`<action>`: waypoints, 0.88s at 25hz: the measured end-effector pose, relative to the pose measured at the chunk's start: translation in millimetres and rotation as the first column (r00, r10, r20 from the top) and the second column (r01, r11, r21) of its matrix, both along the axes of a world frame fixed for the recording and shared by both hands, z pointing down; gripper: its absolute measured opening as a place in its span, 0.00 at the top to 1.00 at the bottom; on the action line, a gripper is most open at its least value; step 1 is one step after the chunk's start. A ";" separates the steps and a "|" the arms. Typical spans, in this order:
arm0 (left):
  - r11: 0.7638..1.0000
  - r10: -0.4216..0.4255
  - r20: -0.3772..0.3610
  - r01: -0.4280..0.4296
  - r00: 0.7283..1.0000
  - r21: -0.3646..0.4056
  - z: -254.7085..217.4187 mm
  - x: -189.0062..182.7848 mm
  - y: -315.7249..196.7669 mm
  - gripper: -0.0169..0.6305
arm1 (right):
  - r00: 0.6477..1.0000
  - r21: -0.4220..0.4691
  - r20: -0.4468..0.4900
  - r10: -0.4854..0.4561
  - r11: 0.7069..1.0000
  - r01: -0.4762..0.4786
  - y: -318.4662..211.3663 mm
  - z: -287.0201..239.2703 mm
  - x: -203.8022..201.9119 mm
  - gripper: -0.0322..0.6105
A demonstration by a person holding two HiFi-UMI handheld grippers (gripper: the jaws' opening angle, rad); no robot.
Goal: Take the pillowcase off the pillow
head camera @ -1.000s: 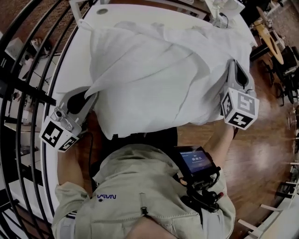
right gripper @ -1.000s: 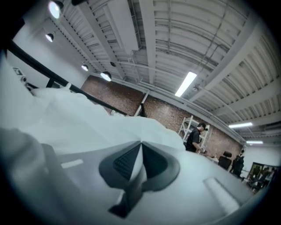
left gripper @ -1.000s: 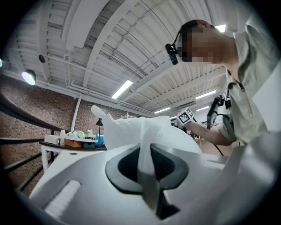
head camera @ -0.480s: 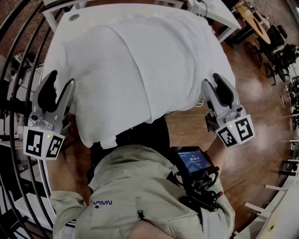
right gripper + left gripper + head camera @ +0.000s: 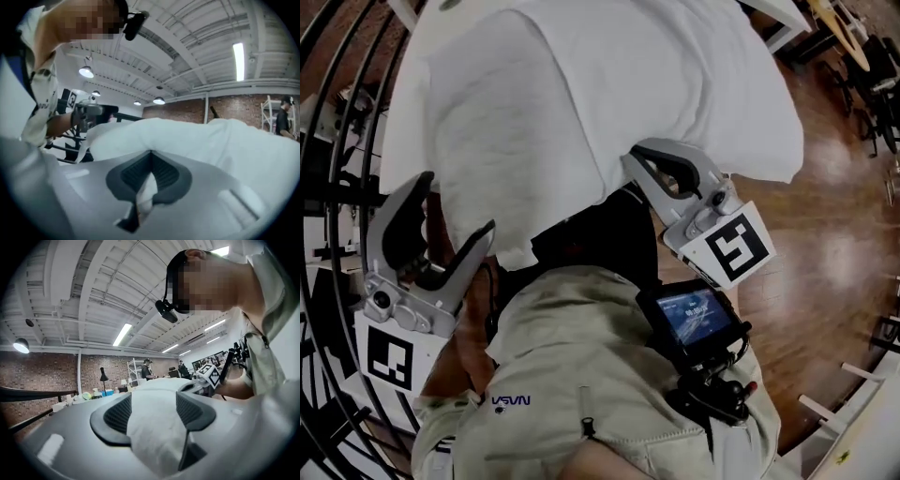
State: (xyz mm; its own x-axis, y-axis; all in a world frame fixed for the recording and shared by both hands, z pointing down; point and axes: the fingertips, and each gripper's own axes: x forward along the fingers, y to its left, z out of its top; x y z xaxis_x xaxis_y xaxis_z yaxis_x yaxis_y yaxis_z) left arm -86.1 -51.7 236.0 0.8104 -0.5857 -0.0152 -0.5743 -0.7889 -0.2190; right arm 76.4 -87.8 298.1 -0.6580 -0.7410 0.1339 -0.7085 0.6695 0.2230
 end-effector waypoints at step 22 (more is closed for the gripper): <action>0.930 -0.366 0.347 0.324 0.864 0.174 56.9 2.7 -131.4 0.79 | 0.903 -0.180 0.285 0.321 0.944 -0.278 -19.1 46.2 41.9 0.62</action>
